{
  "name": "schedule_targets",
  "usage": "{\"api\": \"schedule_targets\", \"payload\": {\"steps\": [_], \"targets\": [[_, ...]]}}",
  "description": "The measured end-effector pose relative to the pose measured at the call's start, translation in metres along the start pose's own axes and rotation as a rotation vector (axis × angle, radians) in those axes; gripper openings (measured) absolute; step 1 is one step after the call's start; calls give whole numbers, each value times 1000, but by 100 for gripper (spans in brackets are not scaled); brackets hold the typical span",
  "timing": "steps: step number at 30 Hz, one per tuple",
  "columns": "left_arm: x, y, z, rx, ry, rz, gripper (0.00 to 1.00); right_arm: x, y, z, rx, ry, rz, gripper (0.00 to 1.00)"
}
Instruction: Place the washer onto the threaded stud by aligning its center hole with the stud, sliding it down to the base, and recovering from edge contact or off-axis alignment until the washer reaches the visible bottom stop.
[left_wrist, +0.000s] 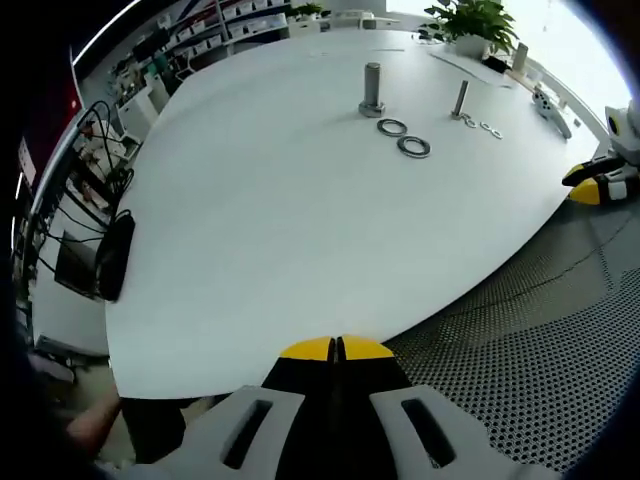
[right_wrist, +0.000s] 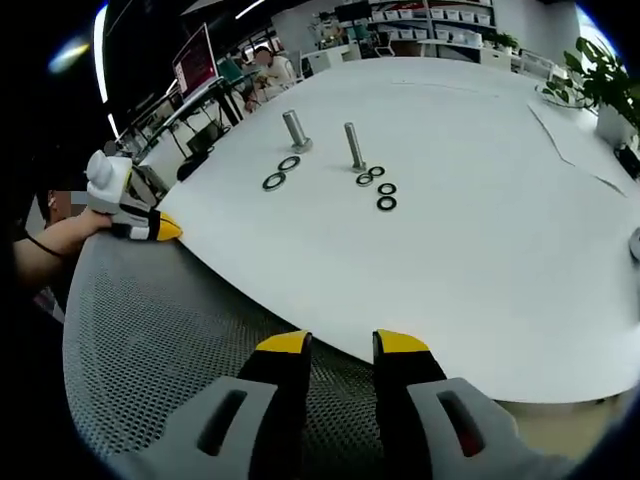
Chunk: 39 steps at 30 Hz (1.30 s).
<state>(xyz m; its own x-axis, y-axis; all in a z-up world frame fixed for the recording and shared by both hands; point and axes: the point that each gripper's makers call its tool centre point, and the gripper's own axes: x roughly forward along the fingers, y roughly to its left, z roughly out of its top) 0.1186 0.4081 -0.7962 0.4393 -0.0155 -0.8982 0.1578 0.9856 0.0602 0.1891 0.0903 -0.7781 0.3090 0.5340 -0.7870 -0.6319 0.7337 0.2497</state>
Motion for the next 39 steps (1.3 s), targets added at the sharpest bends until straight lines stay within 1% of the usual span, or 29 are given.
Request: {"api": "schedule_targets", "payload": {"steps": [16,19,39], "targets": [[0,0,0,-4,1,4,0,0,0,0,1,-2,1,27],[0,1,0,-6,1,7,0,0,-3,0,13,-2,-15,30],[-1,2,0,-13,0,13,1,1,-2,-2,1,8,-13,29]]}}
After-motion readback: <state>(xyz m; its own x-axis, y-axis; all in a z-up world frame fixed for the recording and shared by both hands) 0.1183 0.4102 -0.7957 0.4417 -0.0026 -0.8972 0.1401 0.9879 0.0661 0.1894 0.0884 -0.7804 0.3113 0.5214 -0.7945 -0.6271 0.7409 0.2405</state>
